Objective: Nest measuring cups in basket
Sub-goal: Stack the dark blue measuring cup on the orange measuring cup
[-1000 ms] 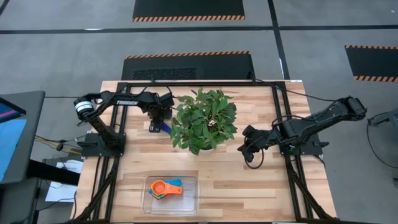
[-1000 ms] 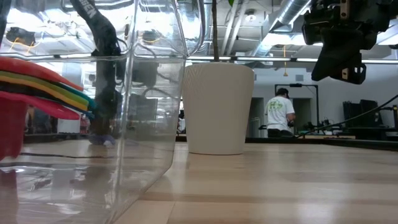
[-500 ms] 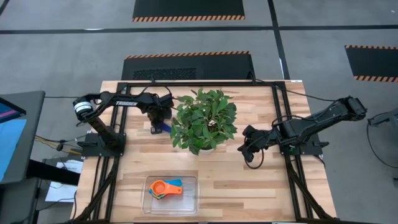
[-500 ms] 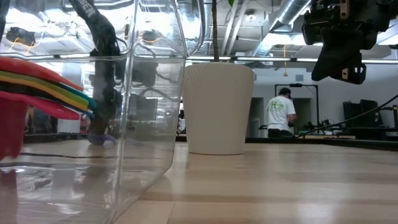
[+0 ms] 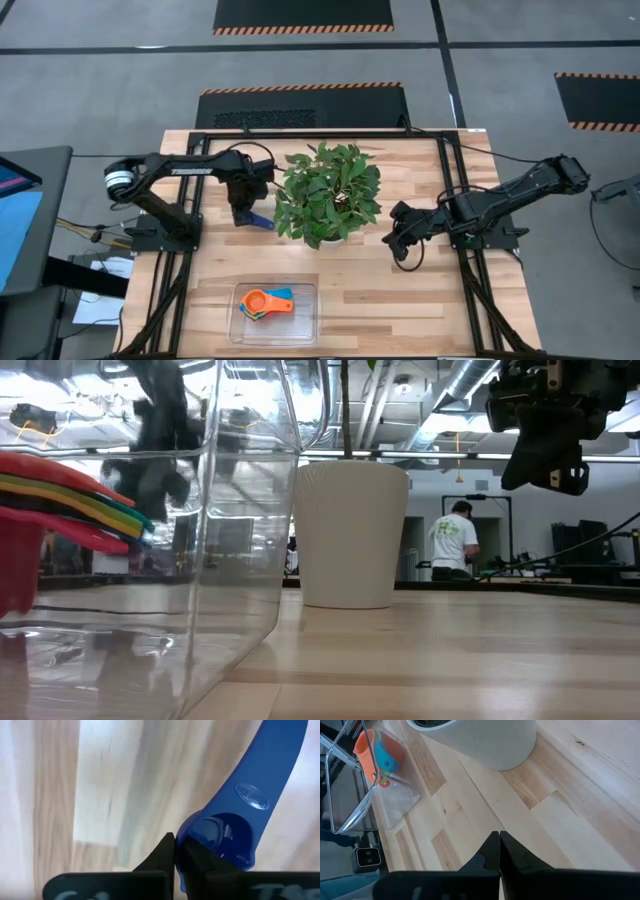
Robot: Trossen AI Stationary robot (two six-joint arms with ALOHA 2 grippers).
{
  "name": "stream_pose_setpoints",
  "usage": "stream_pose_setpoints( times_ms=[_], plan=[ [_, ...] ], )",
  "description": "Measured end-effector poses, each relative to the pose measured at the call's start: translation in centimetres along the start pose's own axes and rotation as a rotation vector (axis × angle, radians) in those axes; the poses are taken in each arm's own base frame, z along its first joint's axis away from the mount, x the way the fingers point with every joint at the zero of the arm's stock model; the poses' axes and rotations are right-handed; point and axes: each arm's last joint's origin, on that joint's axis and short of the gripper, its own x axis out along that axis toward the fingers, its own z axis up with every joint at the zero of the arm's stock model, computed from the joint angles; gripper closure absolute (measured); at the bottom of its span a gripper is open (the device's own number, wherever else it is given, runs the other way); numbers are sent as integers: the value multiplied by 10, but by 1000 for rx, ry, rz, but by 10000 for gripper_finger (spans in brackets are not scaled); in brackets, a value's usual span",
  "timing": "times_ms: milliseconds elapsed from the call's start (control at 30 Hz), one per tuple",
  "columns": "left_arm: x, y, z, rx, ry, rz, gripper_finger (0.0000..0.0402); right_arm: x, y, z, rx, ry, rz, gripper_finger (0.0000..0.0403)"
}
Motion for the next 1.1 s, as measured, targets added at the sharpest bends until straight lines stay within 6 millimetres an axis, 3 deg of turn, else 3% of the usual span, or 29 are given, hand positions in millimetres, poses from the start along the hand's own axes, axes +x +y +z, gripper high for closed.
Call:
stream_pose_setpoints(
  times_ms=[267,467,733,1100],
  plan=[
    [-48,-44,-53,-327,-122,-80,401,0,0,0,0,5,3,390],
    [-60,-92,-80,-379,-244,-164,401,0,0,0,-7,7,5,390],
    [-52,-166,-78,-256,-446,-307,401,0,0,0,-10,9,2,390],
    [7,-244,-62,-205,-372,-335,401,0,-2,-3,-14,62,3,390]
  ],
)
